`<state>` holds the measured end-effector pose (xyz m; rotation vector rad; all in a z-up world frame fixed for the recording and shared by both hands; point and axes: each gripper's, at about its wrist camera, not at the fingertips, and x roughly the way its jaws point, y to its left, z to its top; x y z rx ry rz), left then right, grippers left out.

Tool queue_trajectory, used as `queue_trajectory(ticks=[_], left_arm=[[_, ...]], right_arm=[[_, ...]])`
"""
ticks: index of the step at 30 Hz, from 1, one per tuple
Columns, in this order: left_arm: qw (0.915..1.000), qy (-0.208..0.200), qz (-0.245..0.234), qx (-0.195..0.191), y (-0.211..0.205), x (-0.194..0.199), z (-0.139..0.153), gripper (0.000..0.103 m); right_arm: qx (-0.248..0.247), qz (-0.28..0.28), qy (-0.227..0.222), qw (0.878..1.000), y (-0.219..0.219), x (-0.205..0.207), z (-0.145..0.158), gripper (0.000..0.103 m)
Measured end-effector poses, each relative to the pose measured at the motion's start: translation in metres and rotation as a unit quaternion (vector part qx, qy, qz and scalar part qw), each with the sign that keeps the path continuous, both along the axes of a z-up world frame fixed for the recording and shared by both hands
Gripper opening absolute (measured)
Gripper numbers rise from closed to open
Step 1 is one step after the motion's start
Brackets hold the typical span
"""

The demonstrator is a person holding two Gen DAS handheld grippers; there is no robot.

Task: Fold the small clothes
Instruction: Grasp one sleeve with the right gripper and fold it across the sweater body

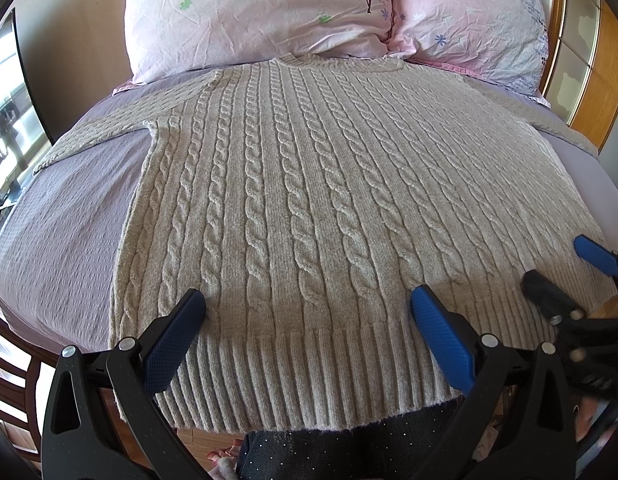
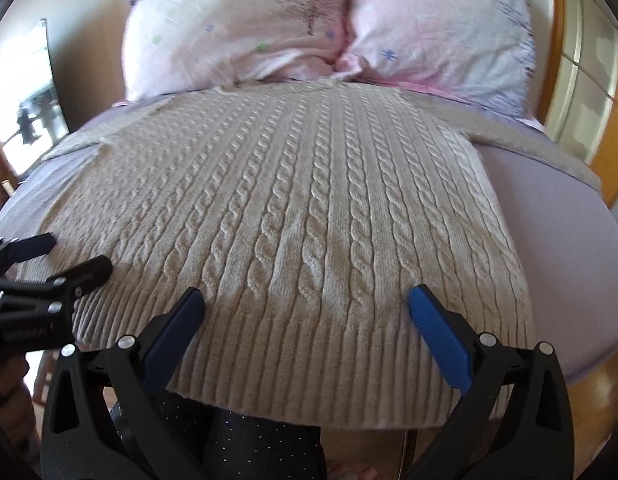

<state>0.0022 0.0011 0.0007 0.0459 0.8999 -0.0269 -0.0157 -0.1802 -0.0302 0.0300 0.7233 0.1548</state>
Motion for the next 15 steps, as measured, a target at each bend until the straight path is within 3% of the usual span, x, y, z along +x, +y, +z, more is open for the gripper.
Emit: queue_trajectory(ticks=[3,4,8,10,12,15], left_arm=[[0.9998,-0.015,-0.010,0.003,-0.001,-0.002,0.000,0.102],[0.9998,-0.015,-0.011,0.004,-0.001,-0.003,0.000,0.102],[0.9993,-0.027,-0.021,-0.015,0.005,0.003,0.004,0.102],[0.9982,-0.042,-0.024,-0.036,0.011,0.006,0.008,0.102],[0.9940,-0.071,-0.031,-0.078,0.020,0.010,0.015,0.102],[0.9827,-0.113,-0.031,-0.144,0.037,0.019,0.024,0.102]], right_arm=[[0.105,-0.049,-0.027,0.993,-0.075,0.017,0.026,0.101],[0.118,-0.068,-0.030,0.990,-0.093,0.023,0.031,0.101],[0.202,-0.200,-0.037,0.958,-0.223,0.072,0.053,0.098],[0.220,-0.251,-0.028,0.942,-0.272,0.099,0.053,0.084],[0.248,-0.306,-0.007,0.919,-0.330,0.135,0.047,0.061],[0.288,-0.356,0.011,0.889,-0.383,0.167,0.029,0.052]])
